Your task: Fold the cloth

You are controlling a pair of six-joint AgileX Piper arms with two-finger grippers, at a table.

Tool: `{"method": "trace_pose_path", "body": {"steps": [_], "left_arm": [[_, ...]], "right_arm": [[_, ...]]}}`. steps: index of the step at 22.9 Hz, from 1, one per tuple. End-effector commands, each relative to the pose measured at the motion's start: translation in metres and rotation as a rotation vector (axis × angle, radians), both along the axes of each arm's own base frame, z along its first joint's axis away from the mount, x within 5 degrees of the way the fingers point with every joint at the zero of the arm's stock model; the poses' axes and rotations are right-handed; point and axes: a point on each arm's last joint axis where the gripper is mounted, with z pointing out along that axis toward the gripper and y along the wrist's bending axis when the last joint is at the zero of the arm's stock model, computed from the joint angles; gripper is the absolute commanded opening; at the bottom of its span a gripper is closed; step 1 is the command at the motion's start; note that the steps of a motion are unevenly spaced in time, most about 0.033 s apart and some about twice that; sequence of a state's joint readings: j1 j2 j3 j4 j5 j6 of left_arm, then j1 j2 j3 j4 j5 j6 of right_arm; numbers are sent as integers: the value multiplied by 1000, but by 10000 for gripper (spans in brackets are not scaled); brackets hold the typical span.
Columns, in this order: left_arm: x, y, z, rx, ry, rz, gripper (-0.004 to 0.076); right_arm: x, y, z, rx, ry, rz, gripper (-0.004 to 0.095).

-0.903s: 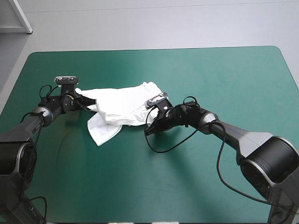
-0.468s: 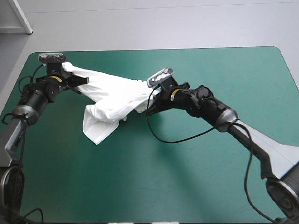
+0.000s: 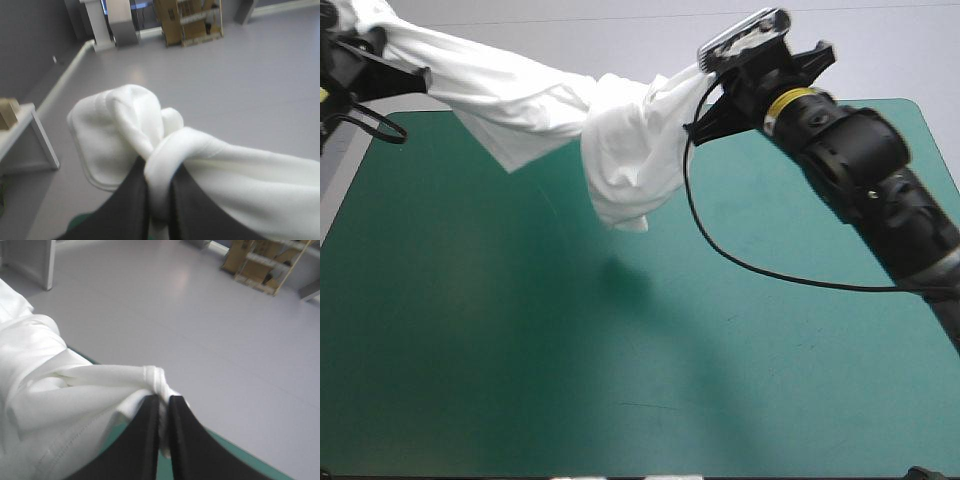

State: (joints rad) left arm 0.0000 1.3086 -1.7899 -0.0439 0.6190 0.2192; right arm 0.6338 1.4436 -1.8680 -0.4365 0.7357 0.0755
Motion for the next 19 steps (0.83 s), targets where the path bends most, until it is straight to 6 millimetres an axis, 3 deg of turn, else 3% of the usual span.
{"method": "trace_pose_path", "body": {"steps": [1,5,8,11,14,19], "left_arm": [[-58,2,57,42,-218,15,21],[-99,8,81,126,-277,99,20],[-126,15,87,158,-289,176,20],[-143,14,86,142,-266,170,20],[-143,15,76,131,-157,168,20],[-113,15,50,141,-48,157,21]], "right_arm": [[-51,-45,65,51,-231,-63,-17],[-82,-73,88,66,-285,-123,-17],[-108,-93,98,84,-320,-134,-17],[-120,-97,100,131,-303,-80,-17],[-123,-90,92,132,-202,3,-17],[-108,-77,82,93,-135,21,-17]]}}
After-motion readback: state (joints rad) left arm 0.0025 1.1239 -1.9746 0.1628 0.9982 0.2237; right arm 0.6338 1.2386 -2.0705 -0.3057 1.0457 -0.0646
